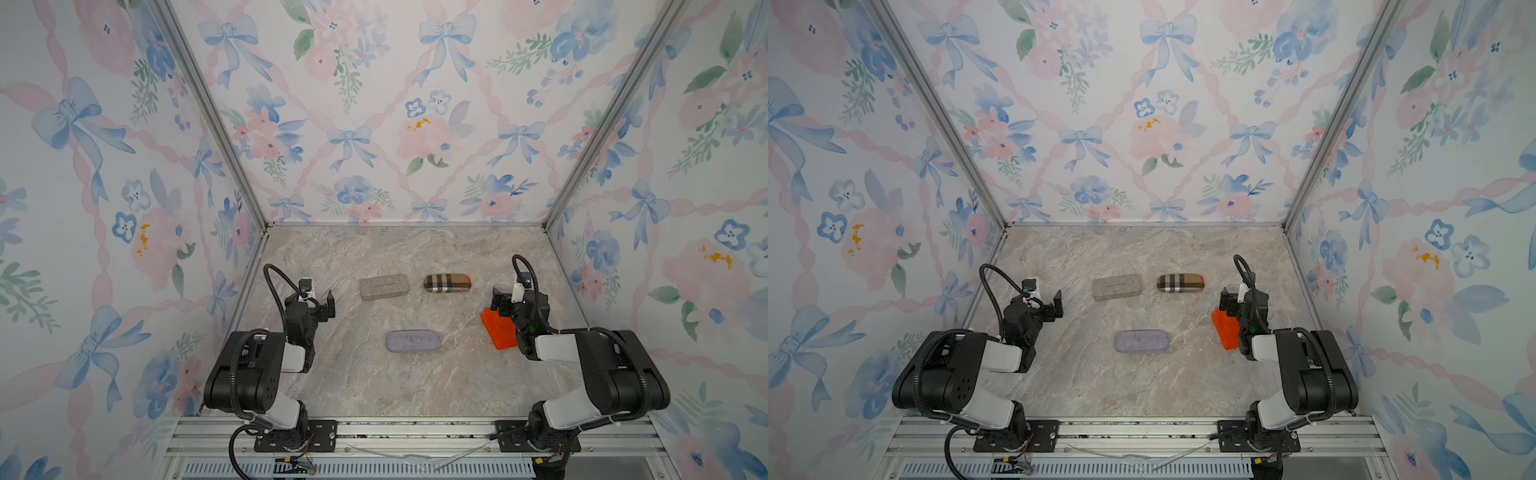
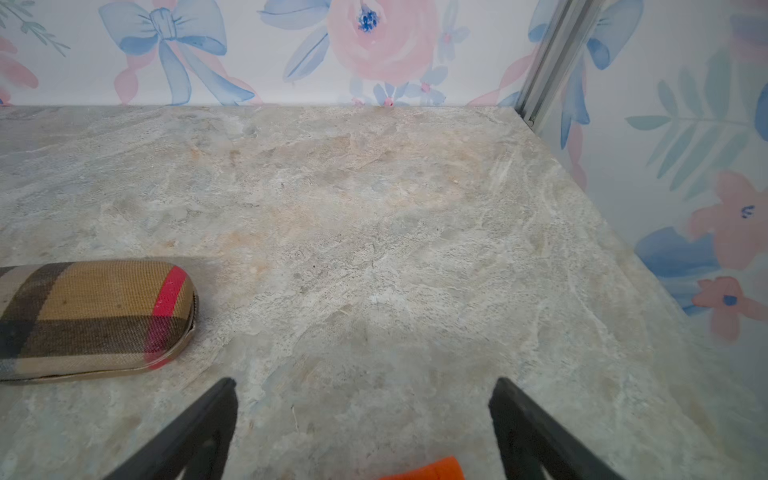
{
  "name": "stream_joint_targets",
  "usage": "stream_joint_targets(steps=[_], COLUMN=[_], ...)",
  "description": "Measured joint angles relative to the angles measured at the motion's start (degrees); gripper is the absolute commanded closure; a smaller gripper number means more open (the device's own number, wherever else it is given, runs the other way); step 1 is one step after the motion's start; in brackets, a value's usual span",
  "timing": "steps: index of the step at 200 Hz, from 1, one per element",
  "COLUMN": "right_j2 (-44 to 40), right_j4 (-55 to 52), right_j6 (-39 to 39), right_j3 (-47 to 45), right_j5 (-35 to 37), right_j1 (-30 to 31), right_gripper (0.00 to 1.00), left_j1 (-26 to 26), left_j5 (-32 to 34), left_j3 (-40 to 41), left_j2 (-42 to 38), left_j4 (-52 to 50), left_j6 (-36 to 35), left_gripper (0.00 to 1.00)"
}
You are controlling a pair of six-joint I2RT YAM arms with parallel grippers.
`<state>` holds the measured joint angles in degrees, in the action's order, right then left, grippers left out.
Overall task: Wipe the eyeglass case
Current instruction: Pick up the cleaning item at the center of the board.
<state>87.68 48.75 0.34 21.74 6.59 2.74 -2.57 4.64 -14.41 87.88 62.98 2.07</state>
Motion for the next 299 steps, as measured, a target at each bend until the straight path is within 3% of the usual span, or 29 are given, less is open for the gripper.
stream_joint_targets(steps=[211, 256, 299], right_j2=[0.00, -0.13, -7.17], right_j4=[-0.02, 0.04, -6.10], right_j6=[0.02, 0.74, 1.38], right_j3=[0.00, 0.00, 0.74], right_j5=[-0.42, -1.92, -1.88], right_j1=[-0.13, -1.88, -2.38], right_gripper=[0.04, 0.00, 0.06], left_j1=[0.37, 0.35, 0.35], left_j5=[0.02, 2.03, 5.81], left_j3=[-0.02, -0.37, -8.83], left_j2=[0.00, -0.04, -2.54], left_j4=[-0.02, -0.33, -13.18], left_j6=[0.00, 0.07, 0.94], left_gripper=[0.02, 0.02, 0.02])
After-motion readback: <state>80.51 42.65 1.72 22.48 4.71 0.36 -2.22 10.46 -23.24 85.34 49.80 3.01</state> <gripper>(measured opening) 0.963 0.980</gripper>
